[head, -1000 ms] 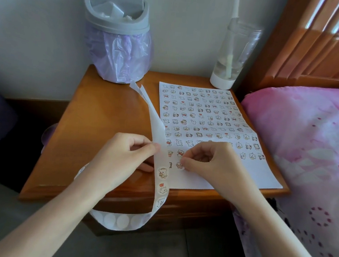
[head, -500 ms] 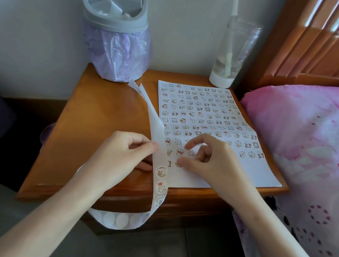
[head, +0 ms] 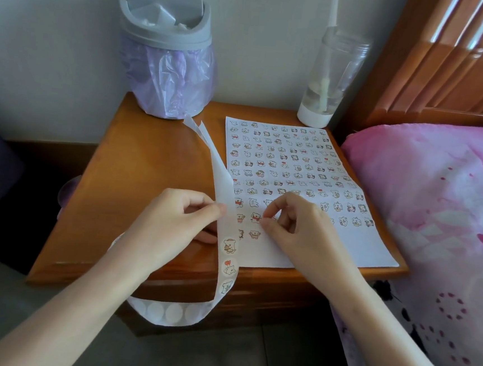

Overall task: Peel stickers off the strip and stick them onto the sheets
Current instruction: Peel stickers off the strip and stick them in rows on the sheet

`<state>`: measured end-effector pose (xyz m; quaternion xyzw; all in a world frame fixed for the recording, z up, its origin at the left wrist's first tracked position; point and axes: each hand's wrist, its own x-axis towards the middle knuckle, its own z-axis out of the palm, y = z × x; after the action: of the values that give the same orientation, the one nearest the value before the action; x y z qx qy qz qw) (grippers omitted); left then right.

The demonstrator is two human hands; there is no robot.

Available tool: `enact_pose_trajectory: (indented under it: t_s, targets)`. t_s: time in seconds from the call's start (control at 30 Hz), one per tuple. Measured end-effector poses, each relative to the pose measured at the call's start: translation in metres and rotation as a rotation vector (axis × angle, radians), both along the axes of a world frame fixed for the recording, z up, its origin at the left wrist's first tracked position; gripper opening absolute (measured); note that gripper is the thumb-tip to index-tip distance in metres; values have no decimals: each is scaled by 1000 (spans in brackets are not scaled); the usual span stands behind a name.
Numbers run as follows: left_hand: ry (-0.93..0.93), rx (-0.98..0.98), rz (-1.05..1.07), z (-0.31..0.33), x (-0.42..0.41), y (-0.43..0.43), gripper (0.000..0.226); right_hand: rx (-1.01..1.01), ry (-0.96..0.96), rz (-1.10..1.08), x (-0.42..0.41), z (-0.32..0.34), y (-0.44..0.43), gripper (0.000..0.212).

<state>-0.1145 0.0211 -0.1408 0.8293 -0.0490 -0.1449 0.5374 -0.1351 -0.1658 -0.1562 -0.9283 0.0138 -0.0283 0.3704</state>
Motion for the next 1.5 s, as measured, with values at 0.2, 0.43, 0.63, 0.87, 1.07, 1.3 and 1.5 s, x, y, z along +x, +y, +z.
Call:
enact_pose_trajectory:
  t_s: [0.2, 0.43, 0.63, 0.87, 1.07, 1.3, 1.5]
  targets:
    - [14, -211, 83, 14, -5, 1, 18, 377, -14, 160, -13, 17, 14, 22]
    - [-33, -293, 116, 19, -12, -3, 19, 481, -70, 214, -18, 21, 20, 8]
    - [48, -331, 44, 23, -13, -4, 28, 520, -114, 169, -17, 19, 17, 10]
    - [31, -281, 32, 21, -12, -4, 17, 445, -136, 151, -18, 19, 18, 10]
    - [-12, -250, 61, 19, -13, -6, 15, 372, -180, 135, -18, 18, 19, 8]
    - [-49, -189, 109, 16, -12, -7, 17, 268, -283, 138, -19, 16, 21, 11]
    - [-47, -147, 108, 15, -12, -7, 17, 251, -319, 139, -20, 16, 21, 12]
